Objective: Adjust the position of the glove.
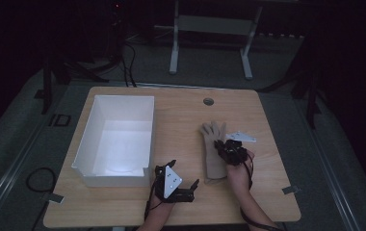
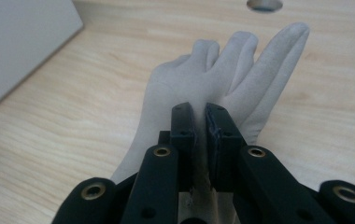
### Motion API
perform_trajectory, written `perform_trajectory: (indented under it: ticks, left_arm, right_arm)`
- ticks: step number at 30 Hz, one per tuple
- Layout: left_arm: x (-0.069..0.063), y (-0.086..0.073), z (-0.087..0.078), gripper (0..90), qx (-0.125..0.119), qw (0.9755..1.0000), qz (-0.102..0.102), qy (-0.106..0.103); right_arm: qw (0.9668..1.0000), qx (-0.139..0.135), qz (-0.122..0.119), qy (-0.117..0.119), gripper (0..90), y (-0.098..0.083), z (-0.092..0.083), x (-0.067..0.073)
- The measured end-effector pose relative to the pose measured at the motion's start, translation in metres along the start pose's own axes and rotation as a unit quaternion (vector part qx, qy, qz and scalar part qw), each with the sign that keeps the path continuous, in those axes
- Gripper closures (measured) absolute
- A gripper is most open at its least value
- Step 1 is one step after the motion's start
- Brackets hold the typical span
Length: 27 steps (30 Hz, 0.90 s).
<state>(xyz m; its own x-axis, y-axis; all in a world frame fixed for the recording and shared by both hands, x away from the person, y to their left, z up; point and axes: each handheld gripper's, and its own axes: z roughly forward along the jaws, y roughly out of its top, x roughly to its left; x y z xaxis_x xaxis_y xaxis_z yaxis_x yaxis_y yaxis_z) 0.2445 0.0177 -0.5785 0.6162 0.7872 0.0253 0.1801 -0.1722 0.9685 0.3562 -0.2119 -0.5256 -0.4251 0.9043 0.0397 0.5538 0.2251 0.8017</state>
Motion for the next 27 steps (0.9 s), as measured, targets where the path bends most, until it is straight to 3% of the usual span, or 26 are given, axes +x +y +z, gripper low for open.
perform_trajectory:
  ticks: [4,13,15,21,24,27]
  left_arm:
    - [0.000,0.000,0.000,0.1,0.000,1.0000,0.000,-0.001]
    - [0.000,0.000,0.000,0.1,0.000,1.0000,-0.001,-0.001]
    - [0.000,0.000,0.000,0.1,0.000,1.0000,-0.001,-0.002]
    - [-0.002,0.000,0.001,0.1,-0.005,1.0000,0.004,-0.008]
    - [-0.002,0.001,0.003,0.1,-0.006,0.9997,0.002,-0.025]
    - [0.000,0.003,0.008,0.1,0.017,0.9980,-0.008,-0.060]
  right_arm:
    - [0.9998,0.018,0.000,0.003,81.1,-0.011,0.008,0.001]
    - [0.9992,0.038,-0.010,0.012,74.0,-0.017,0.018,-0.001]
    - [0.9993,0.033,-0.007,0.016,66.1,-0.016,0.015,-0.001]
    - [0.9991,0.007,-0.033,0.028,42.3,-0.004,0.001,-0.006]
    - [0.9986,0.001,-0.036,0.038,34.6,0.003,-0.007,-0.015]
    - [0.9978,-0.001,-0.032,0.058,23.7,0.007,-0.014,-0.026]
